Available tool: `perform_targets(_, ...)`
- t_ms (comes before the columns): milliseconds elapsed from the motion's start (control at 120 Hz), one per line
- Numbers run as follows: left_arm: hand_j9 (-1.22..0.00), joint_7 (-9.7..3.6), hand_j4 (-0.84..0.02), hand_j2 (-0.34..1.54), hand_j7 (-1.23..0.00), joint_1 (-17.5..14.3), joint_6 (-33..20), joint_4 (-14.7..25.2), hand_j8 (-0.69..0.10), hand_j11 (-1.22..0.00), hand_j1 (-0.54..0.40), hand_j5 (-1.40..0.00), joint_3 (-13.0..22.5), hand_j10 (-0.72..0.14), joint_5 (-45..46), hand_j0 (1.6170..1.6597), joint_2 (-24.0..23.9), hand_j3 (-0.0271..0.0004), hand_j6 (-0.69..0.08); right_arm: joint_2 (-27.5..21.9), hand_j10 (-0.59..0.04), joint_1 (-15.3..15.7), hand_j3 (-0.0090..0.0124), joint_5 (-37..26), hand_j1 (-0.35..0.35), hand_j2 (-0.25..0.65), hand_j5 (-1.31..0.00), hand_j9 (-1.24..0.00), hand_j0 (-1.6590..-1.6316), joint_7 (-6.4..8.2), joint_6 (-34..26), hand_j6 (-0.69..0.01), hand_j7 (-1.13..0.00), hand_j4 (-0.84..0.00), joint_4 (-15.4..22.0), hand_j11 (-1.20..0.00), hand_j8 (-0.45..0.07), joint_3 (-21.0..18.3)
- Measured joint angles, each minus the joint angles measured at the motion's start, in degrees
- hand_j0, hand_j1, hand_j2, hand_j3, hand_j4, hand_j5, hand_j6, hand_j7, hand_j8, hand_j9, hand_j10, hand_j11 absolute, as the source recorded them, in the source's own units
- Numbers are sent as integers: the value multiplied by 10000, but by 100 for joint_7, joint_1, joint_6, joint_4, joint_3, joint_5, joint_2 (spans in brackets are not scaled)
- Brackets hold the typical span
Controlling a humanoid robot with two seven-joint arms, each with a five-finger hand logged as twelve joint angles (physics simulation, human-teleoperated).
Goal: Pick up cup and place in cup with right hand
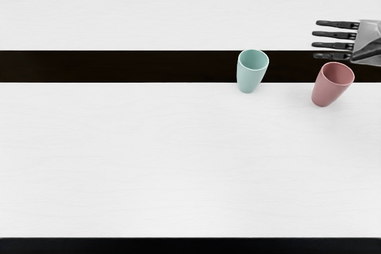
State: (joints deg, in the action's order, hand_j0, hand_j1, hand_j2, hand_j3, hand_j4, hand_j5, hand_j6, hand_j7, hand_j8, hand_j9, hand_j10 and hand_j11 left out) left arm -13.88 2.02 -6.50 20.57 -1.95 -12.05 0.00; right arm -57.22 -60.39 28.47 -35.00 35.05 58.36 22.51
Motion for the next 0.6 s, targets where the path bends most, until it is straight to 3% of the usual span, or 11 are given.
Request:
perform_targets(175, -2, 0, 2, 1, -2, 0, 0, 0, 2, -2, 3488, -2, 0, 2, 0, 16581, 0, -2, 2, 25, 40, -48, 0, -127, -3486, -5, 8, 6, -16581, 0, 1, 69, 0, 4, -26, 5, 54, 9)
perform_targets(375, -2, 0, 2, 0, -2, 0, 0, 0, 2, -2, 3488, -2, 0, 2, 0, 16581, 0, -2, 2, 557, 30, -853, 0, -1560, -3487, -6, 6, 5, -16581, 0, 0, 53, 0, 1, -13, 4, 41, 9)
perform_targets(475, -1, 0, 2, 0, -1, 0, 0, 0, 2, -2, 3488, -1, 1, 2, 0, 16581, 0, -1, 2, 781, 21, -1072, 0, -2189, -3488, -6, 5, 4, -16581, 0, -1, 37, 0, 0, 36, 3, 29, 7)
perform_targets(533, -1, 0, 2, 0, -1, 0, 0, 0, 2, -2, 3488, -1, 1, 2, 0, 16581, 0, -1, 2, 872, 17, -1132, 0, -2539, -3489, -6, 4, 3, -16581, 0, -1, 30, 0, 0, 224, 3, 23, 6)
perform_targets(600, -1, 0, 2, 0, -1, 0, 0, 0, 2, -1, 3488, -1, 1, 2, 0, 16581, 0, -1, 2, 894, 12, -1246, 0, -3044, -3490, -5, 3, 3, -16581, 0, -1, 21, 0, -1, 773, 2, 16, 8)
